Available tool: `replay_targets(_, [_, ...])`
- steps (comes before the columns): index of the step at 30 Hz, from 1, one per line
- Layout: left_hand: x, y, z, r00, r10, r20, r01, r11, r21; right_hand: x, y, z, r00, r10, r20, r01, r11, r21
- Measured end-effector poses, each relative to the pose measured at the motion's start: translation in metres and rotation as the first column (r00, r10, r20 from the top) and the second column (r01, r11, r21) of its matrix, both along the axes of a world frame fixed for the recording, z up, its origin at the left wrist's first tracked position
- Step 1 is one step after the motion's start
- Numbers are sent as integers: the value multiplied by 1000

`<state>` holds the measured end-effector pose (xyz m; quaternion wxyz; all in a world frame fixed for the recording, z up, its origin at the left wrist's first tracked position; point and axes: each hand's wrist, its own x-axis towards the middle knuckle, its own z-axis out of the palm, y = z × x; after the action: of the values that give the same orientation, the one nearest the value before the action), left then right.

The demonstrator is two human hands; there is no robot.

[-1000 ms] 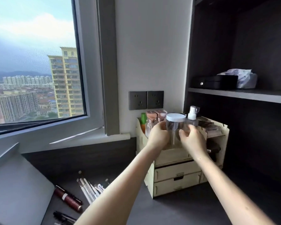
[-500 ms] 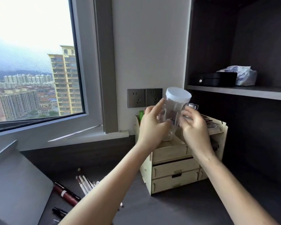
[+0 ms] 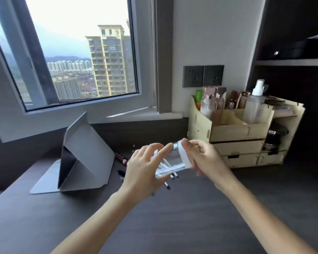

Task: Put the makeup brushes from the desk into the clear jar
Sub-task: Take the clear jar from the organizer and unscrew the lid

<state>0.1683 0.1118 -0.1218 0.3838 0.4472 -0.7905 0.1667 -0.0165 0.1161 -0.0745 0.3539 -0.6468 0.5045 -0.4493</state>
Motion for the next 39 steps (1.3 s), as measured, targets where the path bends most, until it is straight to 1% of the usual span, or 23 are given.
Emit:
replay_targets(2, [18, 15, -12, 1000, -14, -3, 14, 999, 37, 9, 4, -12, 986, 82, -148, -89, 995, -41])
replay_targets(4, [35, 27, -17, 999, -27, -24, 29, 998, 64, 19, 10, -23, 963, 178, -201, -184, 983, -9])
replay_targets(5, [41, 32, -17, 1000, -21, -7, 21, 997, 68, 22, 12, -27, 954, 245, -173, -243, 969, 34])
replay_targets(7, [52, 40, -18, 996, 9, 93, -13, 999, 49, 26, 14, -38, 926, 370, -75, -358, 924, 132])
replay_targets(10, [59, 48, -23, 974, 73, 215, -72, 997, -11, 29, 20, -52, 897, 438, 55, -438, 872, 219])
replay_targets(12, [54, 50, -29, 967, 121, 222, -107, 991, -76, 37, 26, -59, 908, 386, 164, -416, 878, 237])
replay_targets(14, [42, 51, -39, 959, 156, 238, -128, 983, -133, 48, 27, -60, 950, 247, 190, -292, 919, 266])
replay_targets(16, [32, 49, -45, 954, 159, 253, -131, 983, -125, 56, 24, -61, 987, 109, 117, -137, 953, 269])
replay_targets(18, [31, 46, -44, 963, 124, 240, -121, 992, -30, 58, 20, -64, 999, 29, 18, -32, 977, 212])
replay_targets(20, [36, 45, -41, 991, 34, 131, -55, 986, 157, 59, 20, -70, 991, -22, -131, 25, 1000, 19])
replay_targets(22, [40, 50, -37, 992, -50, -114, 89, 924, 372, 59, 23, -76, 948, -84, -307, 0, 965, -262])
replay_targets(23, [43, 53, -38, 976, -72, -204, 155, 890, 429, 57, 24, -76, 927, -79, -367, -68, 926, -371])
replay_targets(25, [50, 55, -37, 955, -110, -274, 226, 870, 437, 50, 24, -72, 891, 42, -453, -269, 851, -450])
replay_targets(26, [54, 55, -36, 953, -121, -278, 236, 870, 432, 45, 22, -71, 868, 143, -476, -371, 823, -430])
replay_targets(27, [58, 54, -34, 958, -125, -256, 229, 873, 431, 39, 22, -69, 848, 268, -458, -450, 819, -356])
replay_targets(28, [62, 53, -32, 970, -125, -210, 207, 876, 435, 33, 21, -66, 829, 395, -397, -511, 823, -249])
replay_targets(29, [65, 52, -30, 980, -118, -159, 177, 880, 440, 27, 19, -61, 809, 480, -340, -553, 817, -162])
replay_targets(30, [68, 50, -28, 986, -106, -127, 153, 877, 456, 22, 18, -55, 803, 511, -307, -568, 812, -136])
replay_targets(32, [74, 47, -23, 984, -78, -157, 145, 865, 481, 13, 11, -49, 851, 451, -270, -509, 836, -207])
replay_targets(33, [79, 45, -21, 975, -60, -216, 158, 867, 472, 8, 7, -50, 895, 392, -213, -436, 870, -231])
replay_targets(35, [89, 42, -14, 915, -23, -402, 208, 882, 423, -4, -5, -63, 966, 245, -81, -256, 952, -169])
replay_targets(37, [99, 39, -12, 772, 21, -635, 282, 884, 372, -18, -17, -85, 994, 99, -42, -101, 992, -70])
replay_targets(39, [103, 36, -13, 583, 55, -811, 354, 881, 314, -26, -21, -104, 999, 10, -39, -10, 1000, -6])
